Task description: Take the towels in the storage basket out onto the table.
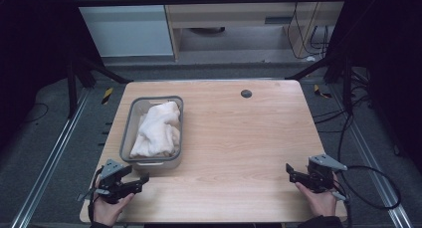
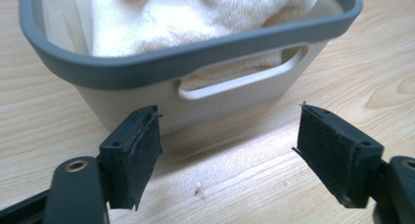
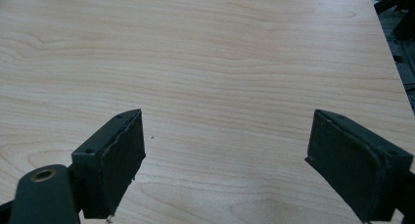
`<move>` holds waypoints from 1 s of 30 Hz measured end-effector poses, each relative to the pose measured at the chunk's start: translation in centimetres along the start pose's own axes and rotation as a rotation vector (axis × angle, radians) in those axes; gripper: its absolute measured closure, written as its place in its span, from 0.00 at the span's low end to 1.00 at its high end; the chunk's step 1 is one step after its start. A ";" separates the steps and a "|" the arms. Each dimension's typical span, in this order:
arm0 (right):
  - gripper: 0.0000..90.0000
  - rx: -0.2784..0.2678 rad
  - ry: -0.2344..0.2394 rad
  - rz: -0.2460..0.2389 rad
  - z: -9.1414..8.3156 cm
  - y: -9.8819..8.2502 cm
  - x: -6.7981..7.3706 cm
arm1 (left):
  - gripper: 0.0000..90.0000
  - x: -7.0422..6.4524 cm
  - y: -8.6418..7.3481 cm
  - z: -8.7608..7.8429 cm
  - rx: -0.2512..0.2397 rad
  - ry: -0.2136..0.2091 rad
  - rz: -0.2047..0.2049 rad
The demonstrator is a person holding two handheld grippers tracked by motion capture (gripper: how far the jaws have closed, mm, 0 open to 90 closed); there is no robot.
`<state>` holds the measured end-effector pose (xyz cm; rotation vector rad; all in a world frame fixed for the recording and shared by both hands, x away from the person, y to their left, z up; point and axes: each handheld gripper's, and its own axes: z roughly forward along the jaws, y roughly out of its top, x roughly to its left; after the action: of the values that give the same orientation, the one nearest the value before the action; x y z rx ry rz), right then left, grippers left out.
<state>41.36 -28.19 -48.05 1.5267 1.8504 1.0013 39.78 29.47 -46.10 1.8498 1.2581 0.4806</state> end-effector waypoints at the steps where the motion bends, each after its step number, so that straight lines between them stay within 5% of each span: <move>1: 0.16 0.004 0.000 -0.001 0.1 0.0 0.0 | 0.27 0.0 0.1 -0.1 -0.006 -0.002 -0.004; 18: 0.16 0.018 -0.006 -0.017 0.1 -0.1 0.2 | 0.27 0.0 2.1 -2.1 -0.091 -0.009 -0.002; 30: 0.16 0.020 -0.012 -0.028 0.2 -0.3 0.3 | 0.26 0.4 4.2 -2.7 -0.086 -0.029 -0.008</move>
<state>41.28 -27.91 -48.43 1.5111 1.8732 0.9618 40.52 30.33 -41.16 1.7734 1.2069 0.4947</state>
